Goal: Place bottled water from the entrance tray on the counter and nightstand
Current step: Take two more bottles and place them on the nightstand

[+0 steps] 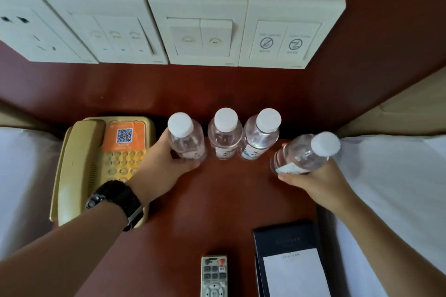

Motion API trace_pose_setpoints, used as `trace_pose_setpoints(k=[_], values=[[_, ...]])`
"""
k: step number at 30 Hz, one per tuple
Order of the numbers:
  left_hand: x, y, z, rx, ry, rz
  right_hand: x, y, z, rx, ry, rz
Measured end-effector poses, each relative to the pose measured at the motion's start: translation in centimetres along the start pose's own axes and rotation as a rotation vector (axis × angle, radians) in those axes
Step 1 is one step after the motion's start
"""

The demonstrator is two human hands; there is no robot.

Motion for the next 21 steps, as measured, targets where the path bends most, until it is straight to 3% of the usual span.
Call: trace_pose_setpoints(k=[6,21], values=[[0.9,-2.4,0.3,-0.056,-0.112,0.082,0.4,-2.6,0.4,-0.055,0.054,0.089],[1.1,-3.0,1.3,-0.108,-0.08,0.121,1.3,-3.7,-0.4,-0.023,0.215,-0.025]])
Point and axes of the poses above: each hand's wrist, its own y-axis away from the middle knuckle, its own x-axis out of the palm, z = x × y, the point moved 8 cm from there along -y, towards the middle knuckle, and after that the axes turned 15 degrees about y, right-handed, at the moved point
